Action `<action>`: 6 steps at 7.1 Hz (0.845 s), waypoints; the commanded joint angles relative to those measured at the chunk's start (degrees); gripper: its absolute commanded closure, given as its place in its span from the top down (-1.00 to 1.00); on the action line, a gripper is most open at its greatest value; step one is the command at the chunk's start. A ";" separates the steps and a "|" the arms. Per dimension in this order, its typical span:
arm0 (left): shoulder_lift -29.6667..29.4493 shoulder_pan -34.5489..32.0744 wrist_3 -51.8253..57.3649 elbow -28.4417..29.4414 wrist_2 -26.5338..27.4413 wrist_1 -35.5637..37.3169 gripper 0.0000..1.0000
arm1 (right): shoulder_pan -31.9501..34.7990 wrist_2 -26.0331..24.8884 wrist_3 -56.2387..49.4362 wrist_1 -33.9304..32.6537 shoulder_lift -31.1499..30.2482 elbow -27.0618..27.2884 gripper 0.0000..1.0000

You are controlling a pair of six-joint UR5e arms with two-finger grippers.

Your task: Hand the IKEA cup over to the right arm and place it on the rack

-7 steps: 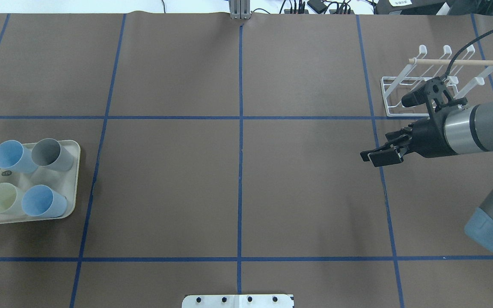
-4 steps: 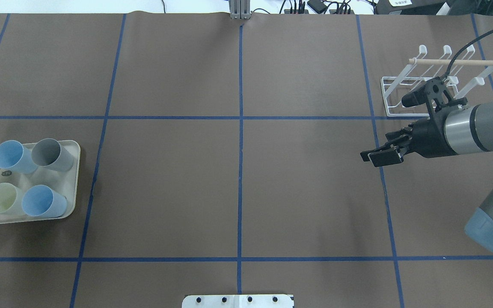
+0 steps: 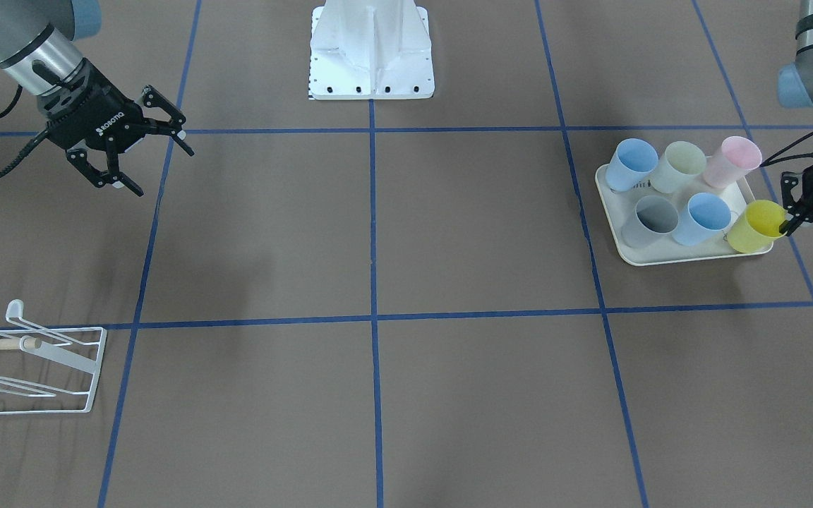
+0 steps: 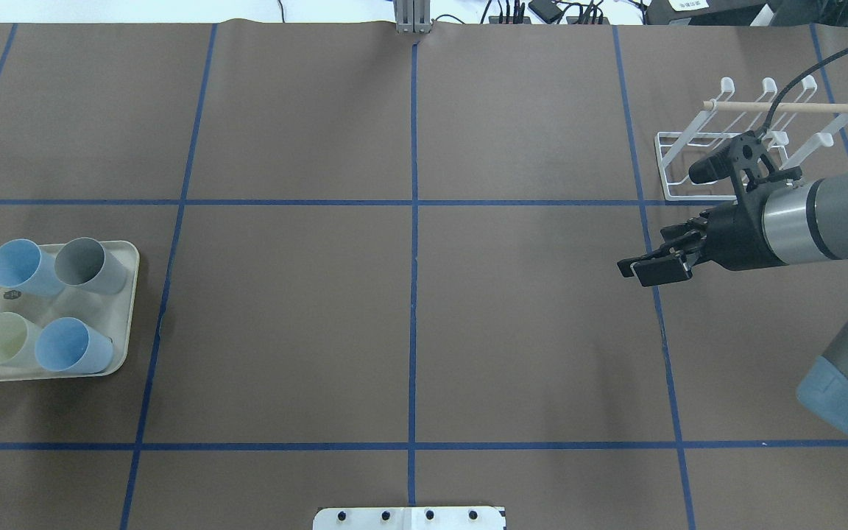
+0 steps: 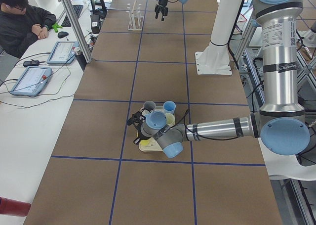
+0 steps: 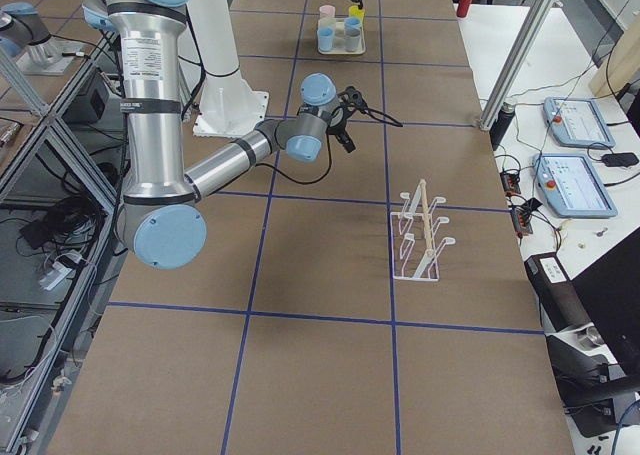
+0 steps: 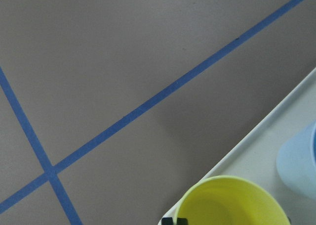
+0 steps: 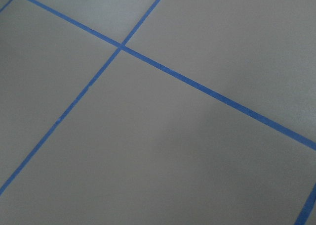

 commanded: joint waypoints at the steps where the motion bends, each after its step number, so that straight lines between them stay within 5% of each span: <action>1: -2.19 -6.13 0.00 -0.77 -0.59 1.13 -1.00 | -0.09 0.13 -0.51 0.37 5.93 -1.70 0.98; 3: -3.34 -10.09 -0.44 -6.35 -7.15 6.81 -1.00 | -1.57 -0.22 0.28 0.37 10.61 -3.29 0.98; 5: -3.52 -10.91 -9.59 -23.62 -8.15 22.96 -1.00 | -5.69 -10.27 -0.77 4.03 12.74 -3.99 0.98; 6: -3.96 -10.56 -21.94 -28.84 -9.89 23.81 -1.00 | -8.59 -15.38 -4.69 12.07 12.83 -6.61 0.98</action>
